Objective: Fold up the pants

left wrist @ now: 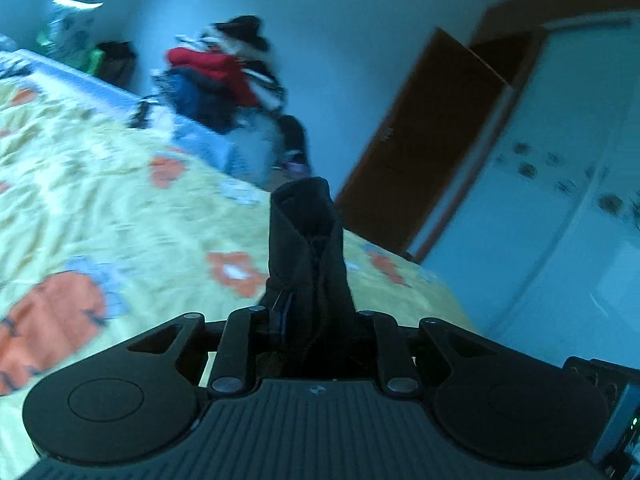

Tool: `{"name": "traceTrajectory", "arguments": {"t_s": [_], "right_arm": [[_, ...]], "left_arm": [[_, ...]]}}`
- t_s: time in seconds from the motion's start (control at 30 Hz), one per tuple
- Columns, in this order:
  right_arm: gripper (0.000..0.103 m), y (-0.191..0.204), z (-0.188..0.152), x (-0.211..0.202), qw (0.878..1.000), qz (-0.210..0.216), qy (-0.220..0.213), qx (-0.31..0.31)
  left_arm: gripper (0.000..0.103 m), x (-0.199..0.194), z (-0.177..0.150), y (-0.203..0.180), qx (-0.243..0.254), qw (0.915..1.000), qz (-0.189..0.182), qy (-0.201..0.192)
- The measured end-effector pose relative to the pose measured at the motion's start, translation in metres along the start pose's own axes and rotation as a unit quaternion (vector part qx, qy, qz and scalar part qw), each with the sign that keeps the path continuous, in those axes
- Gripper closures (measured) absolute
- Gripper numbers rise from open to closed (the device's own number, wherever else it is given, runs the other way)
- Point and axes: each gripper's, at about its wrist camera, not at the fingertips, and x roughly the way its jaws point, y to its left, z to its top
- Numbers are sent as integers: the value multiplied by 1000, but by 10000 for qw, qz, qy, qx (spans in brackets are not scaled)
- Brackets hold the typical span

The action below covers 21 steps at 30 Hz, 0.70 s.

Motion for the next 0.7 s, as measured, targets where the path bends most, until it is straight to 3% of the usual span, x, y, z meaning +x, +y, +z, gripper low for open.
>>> {"name": "traceTrajectory", "arguments": {"t_s": [0.2, 0.33, 0.7], "right_arm": [[81, -59, 1, -67, 9966, -550, -308, 539], [81, -98, -11, -92, 9903, -886, -290, 1034], [81, -159, -29, -135, 9774, -1440, -394, 1499]], "left_arm": [[78, 49, -33, -75, 478, 9969, -471, 413], [76, 80, -62, -114, 839, 9937, -478, 567], [76, 141, -102, -162, 1036, 9870, -707, 1007]]}}
